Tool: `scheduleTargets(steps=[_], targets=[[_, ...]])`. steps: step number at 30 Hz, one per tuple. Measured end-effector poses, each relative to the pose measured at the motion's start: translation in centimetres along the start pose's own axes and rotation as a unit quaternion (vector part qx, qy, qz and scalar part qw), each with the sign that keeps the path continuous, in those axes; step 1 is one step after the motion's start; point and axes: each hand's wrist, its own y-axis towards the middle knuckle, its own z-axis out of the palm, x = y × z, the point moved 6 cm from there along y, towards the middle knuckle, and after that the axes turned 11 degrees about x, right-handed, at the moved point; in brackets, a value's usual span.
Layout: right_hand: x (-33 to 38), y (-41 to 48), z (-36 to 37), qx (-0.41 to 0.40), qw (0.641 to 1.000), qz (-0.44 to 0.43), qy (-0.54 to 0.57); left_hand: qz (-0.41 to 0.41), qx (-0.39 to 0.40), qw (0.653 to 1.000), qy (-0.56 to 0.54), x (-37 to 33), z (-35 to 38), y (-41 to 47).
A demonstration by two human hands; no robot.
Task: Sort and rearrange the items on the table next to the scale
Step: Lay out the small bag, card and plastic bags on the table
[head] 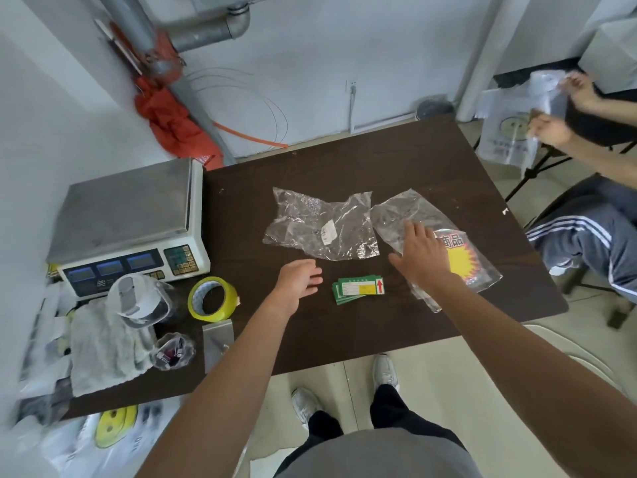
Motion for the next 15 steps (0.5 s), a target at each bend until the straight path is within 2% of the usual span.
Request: scheduleTargets(steps=[4, 8, 15], targets=[[-0.4, 1.3, 2.1, 0.081, 0.995, 0.017, -0.063, -0.019, -0.016, 1.0, -0.013, 2.4, 0.2, -1.2], [-0.7, 1.9, 2.8, 0.108, 0.992, 0.049, -0.037, -0.045, -0.044, 0.998, -0.025, 4.4, -0.7, -2.5], [-1.2, 2.7, 2.5, 0.063, 0.996, 0.05, 0.027, -0.043, -0.053, 0.997, -0.044, 5.2, -2.4, -3.0]])
